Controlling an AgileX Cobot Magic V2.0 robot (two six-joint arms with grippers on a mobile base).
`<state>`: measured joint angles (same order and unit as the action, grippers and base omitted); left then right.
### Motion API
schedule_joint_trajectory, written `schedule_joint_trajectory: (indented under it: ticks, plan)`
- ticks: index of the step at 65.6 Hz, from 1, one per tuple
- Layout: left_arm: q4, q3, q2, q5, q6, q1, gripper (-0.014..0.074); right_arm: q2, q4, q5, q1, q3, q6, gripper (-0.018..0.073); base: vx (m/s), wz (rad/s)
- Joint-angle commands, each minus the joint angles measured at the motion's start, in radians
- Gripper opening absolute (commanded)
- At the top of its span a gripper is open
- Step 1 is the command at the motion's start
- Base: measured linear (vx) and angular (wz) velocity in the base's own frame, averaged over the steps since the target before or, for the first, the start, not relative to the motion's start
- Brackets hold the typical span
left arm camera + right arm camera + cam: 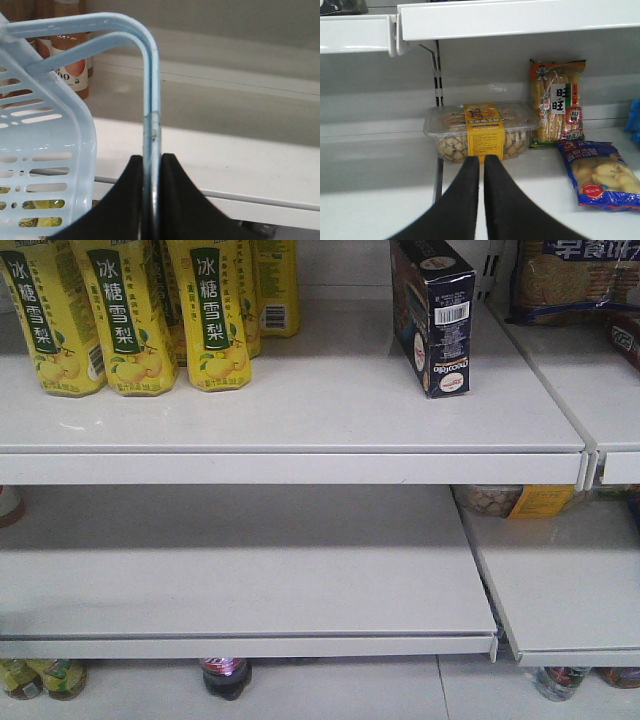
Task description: Left arm holds basket, right arm returns cookies
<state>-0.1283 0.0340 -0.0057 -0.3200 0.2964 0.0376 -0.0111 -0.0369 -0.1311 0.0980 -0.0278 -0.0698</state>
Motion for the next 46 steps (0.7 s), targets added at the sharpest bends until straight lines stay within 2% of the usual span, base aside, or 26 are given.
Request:
schedule_joint_trajectory:
  ticks: [1, 46]
  plan:
    - [-0.020, -0.030, -0.020, 0.095, -0.019, -0.007, -0.0003, -0.009, -0.006, 0.069, 0.007, -0.019, 0.010, -0.0006, 0.00, 0.00]
    - [-0.020, -0.030, -0.020, 0.095, -0.019, -0.007, -0.0003, -0.009, -0.006, 0.069, 0.007, -0.019, 0.010, -0.0006, 0.00, 0.00]
